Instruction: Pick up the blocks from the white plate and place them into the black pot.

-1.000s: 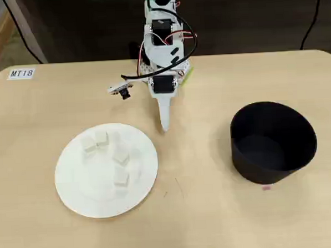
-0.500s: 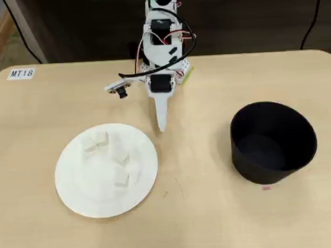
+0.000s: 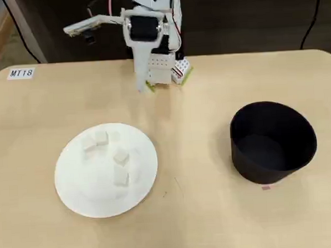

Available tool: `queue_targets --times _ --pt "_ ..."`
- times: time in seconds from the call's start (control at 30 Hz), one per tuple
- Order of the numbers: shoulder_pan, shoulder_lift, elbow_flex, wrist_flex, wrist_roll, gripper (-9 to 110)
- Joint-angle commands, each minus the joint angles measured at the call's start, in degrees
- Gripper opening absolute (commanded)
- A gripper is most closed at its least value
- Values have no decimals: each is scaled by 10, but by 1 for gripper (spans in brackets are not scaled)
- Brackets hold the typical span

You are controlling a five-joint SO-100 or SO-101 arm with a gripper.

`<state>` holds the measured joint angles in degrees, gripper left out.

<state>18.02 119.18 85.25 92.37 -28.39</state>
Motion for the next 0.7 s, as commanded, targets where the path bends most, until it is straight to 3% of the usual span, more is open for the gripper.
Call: queue_targets --times 0.0,0.67 --pt "67 -62 -47 25 -65 -2" --pt "196 -315 -60 22 -181 -2"
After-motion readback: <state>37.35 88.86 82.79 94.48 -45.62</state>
